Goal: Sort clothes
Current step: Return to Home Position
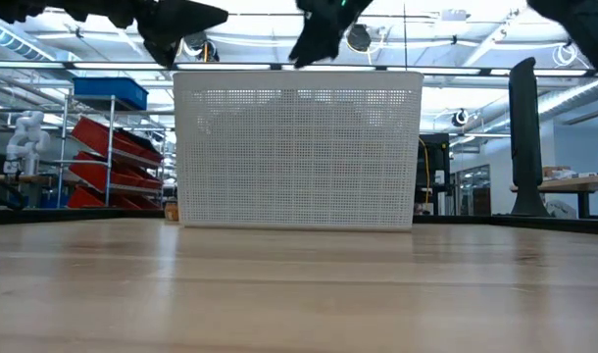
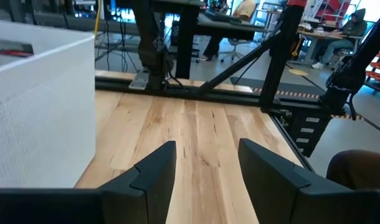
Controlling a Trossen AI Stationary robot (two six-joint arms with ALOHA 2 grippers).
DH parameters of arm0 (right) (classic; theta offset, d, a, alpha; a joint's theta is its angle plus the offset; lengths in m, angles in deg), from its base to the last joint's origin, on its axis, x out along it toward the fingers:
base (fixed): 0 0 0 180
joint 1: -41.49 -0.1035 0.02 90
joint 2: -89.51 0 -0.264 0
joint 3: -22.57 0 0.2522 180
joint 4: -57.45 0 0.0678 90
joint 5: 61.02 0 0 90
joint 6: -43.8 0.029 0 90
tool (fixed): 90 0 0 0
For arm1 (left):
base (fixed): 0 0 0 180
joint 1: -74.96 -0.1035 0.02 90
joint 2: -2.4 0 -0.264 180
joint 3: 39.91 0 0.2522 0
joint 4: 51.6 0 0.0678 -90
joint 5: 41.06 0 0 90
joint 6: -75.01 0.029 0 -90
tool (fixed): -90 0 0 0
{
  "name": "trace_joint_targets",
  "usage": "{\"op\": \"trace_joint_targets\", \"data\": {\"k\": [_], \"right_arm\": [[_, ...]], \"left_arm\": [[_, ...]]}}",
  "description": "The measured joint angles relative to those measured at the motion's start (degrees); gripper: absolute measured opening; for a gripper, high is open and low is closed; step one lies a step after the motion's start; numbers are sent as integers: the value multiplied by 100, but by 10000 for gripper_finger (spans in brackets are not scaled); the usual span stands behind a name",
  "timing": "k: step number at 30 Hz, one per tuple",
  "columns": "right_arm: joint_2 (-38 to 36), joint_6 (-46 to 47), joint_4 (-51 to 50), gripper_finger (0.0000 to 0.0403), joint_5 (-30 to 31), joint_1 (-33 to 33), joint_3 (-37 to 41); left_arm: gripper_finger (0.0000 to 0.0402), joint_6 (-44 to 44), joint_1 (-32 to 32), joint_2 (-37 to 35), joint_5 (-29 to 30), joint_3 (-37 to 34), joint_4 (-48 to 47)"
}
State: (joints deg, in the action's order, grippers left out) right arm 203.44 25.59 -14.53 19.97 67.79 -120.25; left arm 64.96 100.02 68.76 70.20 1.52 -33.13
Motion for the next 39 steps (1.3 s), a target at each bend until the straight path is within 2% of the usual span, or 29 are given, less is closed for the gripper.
{"op": "trace_joint_targets", "data": {"k": [11, 22, 25, 39], "right_arm": [[-1436, 392, -173, 236, -7, -219, -4], [-2694, 890, -864, 236, -5, -434, -9], [-2952, 1090, -1154, 236, -5, -496, -9], [-3958, 1630, -2335, 235, 3, -618, -9]], "left_arm": [[185, 202, 3, 0, 229, 219, 42], [185, 202, 4, -20, 1520, 257, 190], [185, 204, 2, -64, 1604, 257, 325], [185, 1265, 4, -1498, 1611, 254, 266]]}}
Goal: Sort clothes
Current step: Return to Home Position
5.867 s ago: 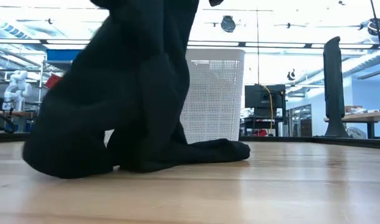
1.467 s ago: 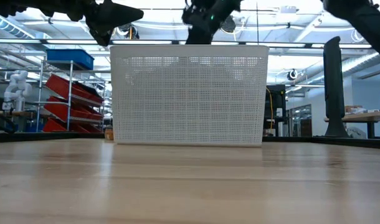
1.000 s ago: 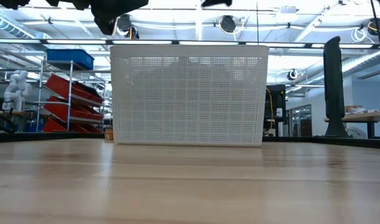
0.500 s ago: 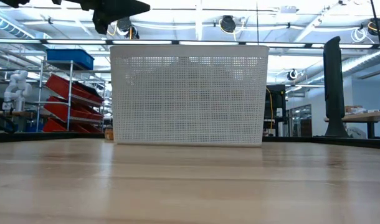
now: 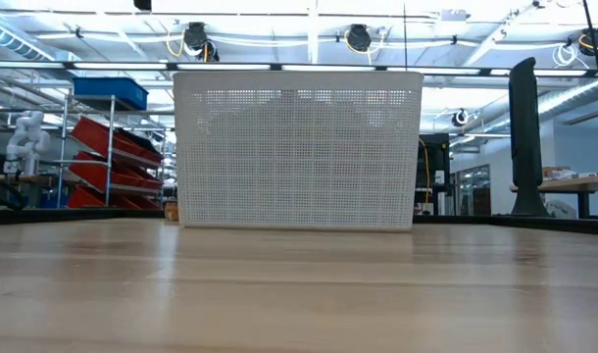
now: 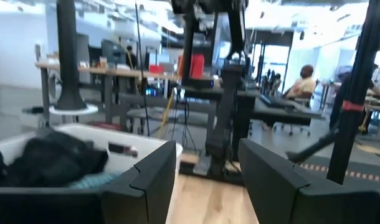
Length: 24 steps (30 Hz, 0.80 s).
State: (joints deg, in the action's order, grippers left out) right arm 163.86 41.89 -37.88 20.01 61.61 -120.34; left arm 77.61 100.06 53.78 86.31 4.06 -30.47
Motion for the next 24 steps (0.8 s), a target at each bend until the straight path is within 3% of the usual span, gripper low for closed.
{"op": "trace_joint_targets", "data": {"k": [15, 19, 24], "right_arm": [[-964, 120, -251, 236, 5, 2, 216], [-1413, 173, 264, 236, 48, 2, 999], [-2071, 166, 1358, 236, 3, 2, 2637]], "left_arm": [[185, 272, 0, -1896, 0, 0, -1733], [185, 278, 0, -2307, 2, 0, -2110], [185, 283, -4, -2676, 68, 0, -2498]]}}
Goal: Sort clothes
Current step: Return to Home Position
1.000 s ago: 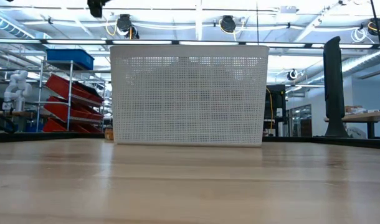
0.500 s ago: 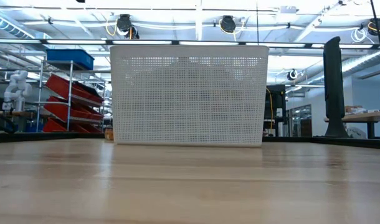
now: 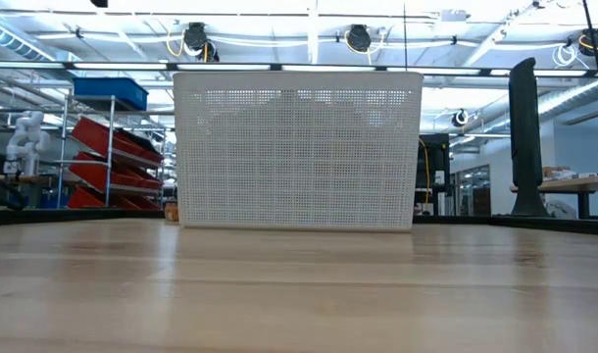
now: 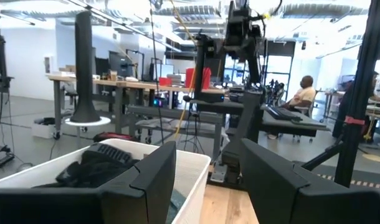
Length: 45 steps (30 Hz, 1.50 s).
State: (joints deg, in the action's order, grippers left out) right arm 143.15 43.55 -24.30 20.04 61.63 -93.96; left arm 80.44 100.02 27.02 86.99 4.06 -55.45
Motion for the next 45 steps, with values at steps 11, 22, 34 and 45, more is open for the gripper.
{"op": "trace_joint_targets", "data": {"k": [11, 22, 34, 45], "right_arm": [[-1850, 424, 2549, 236, -38, 0, 3769], [-3023, 1302, 5203, 236, -493, -2, 6393], [-3129, 1995, 8028, 236, -494, -155, 8616], [-3129, 2367, 9538, 235, -239, -495, 9940]], "left_arm": [[185, 102, -403, -587, -35, -2, -432], [185, -598, -533, -745, -626, -2, -1471], [185, -1499, -533, -702, -1207, -433, -1998], [185, -1873, -533, -702, -1325, -1729, -833]]}}
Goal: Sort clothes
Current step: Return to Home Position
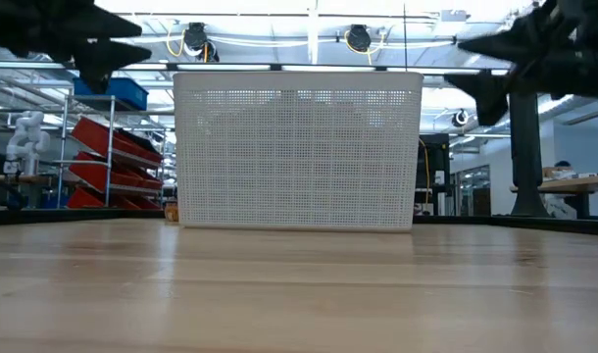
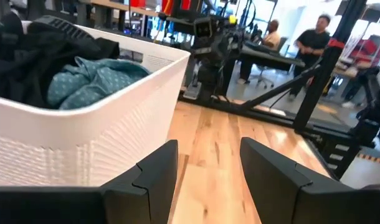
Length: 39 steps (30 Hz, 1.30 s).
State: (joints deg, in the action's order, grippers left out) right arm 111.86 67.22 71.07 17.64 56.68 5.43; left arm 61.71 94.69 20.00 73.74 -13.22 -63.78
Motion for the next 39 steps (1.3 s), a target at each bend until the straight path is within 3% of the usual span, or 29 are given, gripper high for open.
{"op": "trace_joint_targets", "data": {"k": [12, 20, 31, 39], "right_arm": [[35, 65, -219, 235, 404, -341, 267], [96, -299, -695, 235, 739, -486, 262], [212, -467, -1563, 235, 848, -480, 262], [120, -502, -1328, 235, 1299, -479, 262]], "left_arm": [[185, -133, -8, 0, 7, -1247, 1861], [185, 305, -22, 0, 2, -1251, 1923], [185, 481, -22, 0, 380, -1251, 1239], [185, 479, -22, 0, 389, -1251, 1239]]}}
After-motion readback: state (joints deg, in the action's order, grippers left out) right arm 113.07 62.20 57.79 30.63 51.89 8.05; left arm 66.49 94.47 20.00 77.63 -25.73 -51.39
